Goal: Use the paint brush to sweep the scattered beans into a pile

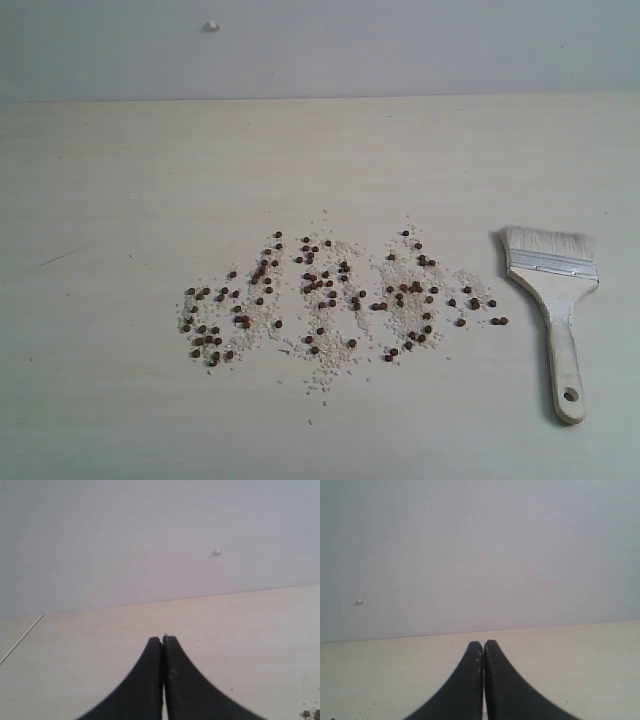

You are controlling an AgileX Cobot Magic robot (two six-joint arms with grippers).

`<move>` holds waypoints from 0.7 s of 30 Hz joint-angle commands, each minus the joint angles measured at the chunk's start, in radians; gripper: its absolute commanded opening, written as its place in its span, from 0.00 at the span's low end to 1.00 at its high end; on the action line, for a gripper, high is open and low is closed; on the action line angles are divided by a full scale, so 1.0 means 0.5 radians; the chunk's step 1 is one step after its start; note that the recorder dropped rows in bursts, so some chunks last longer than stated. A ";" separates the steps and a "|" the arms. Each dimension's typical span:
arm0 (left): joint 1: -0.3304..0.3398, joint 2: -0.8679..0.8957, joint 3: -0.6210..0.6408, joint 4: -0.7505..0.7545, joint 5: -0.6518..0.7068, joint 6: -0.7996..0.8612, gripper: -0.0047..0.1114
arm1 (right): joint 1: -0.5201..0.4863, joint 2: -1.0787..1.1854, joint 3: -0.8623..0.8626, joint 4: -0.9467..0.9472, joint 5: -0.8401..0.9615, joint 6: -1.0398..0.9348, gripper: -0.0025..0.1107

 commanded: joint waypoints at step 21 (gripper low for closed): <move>0.003 -0.001 0.007 0.003 -0.004 -0.018 0.04 | -0.009 -0.013 0.009 -0.011 -0.056 -0.024 0.02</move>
